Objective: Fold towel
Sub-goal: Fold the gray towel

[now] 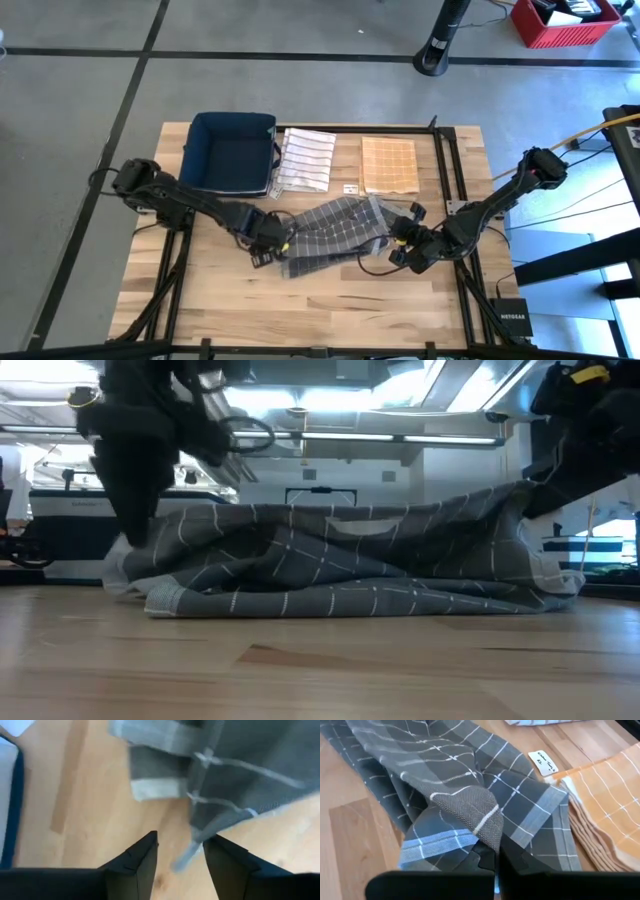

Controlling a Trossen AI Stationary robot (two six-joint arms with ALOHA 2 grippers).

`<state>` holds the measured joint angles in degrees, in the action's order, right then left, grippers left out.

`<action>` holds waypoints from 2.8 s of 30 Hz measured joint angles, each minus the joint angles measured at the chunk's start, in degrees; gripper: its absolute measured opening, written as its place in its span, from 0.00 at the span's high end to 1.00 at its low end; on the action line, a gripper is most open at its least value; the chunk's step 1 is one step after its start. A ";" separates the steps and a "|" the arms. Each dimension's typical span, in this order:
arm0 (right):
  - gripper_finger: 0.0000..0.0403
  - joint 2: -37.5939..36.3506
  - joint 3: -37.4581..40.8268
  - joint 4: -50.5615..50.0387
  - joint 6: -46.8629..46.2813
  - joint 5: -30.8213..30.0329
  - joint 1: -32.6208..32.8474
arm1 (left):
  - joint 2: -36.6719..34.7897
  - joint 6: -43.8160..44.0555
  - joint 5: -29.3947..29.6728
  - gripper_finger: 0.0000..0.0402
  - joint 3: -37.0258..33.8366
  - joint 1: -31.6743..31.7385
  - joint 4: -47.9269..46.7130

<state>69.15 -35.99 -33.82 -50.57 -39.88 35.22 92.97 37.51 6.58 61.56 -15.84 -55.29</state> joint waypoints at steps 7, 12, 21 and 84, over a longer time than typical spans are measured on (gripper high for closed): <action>1.00 0.80 0.00 0.15 0.59 -0.09 0.02 | -4.10 -0.87 3.03 0.63 1.53 -7.84 0.59; 1.00 1.25 -0.02 0.75 1.40 -0.10 0.02 | -4.23 1.04 8.49 0.64 1.53 -11.97 1.17; 1.00 1.30 -0.02 0.91 1.45 -0.15 0.02 | 1.15 0.39 9.94 0.64 1.50 -17.99 10.61; 1.00 0.97 -63.43 -27.88 44.06 -33.32 2.09 | -21.62 -12.93 71.18 0.99 37.31 -21.33 -17.32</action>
<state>70.13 -99.42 -61.70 -6.51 -73.20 37.31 71.35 24.58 77.76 98.86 -37.17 -72.62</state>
